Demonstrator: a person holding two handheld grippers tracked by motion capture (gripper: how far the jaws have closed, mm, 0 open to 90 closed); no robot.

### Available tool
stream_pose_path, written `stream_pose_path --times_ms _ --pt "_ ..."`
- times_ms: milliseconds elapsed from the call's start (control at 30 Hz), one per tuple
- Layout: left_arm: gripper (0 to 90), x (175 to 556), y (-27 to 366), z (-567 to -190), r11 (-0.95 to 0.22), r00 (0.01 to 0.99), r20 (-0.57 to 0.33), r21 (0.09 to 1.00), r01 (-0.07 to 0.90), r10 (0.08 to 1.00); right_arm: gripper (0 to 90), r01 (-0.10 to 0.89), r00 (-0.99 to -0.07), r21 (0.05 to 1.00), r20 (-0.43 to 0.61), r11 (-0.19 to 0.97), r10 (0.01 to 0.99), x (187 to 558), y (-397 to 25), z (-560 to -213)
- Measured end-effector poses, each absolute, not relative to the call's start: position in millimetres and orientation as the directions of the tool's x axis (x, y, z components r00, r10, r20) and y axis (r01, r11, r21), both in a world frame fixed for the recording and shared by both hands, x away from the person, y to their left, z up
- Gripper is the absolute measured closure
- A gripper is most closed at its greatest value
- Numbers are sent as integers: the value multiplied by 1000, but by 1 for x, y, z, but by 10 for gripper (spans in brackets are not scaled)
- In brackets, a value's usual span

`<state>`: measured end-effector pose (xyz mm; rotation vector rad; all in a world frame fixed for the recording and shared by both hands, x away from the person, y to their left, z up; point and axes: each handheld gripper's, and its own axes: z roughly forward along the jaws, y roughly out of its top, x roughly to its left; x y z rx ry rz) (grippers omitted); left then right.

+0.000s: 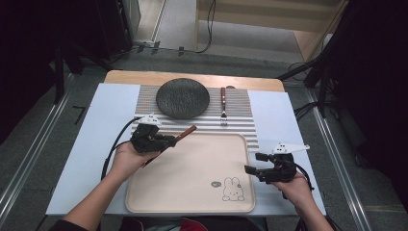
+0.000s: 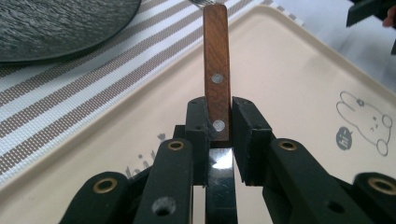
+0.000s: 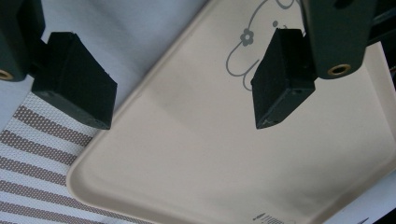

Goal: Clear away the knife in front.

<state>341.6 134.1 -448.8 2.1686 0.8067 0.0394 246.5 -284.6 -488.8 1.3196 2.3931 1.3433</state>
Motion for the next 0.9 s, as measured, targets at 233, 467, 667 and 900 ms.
stream_pose_path --times_ms 233,467,667,900 --pt "777 334 138 -456 -468 782 -242 687 557 575 203 638 -622 732 306 239 721 246 -284 -489" --pt "777 328 140 -466 -484 773 -242 660 574 586 203 638 -623 732 305 241 721 246 -284 -489" --pt "776 329 142 -476 -504 763 -228 632 588 605 203 637 -624 731 304 243 719 246 -284 -489" --pt "774 332 141 -489 -536 756 -230 581 612 613 204 637 -625 731 304 245 719 246 -284 -489"
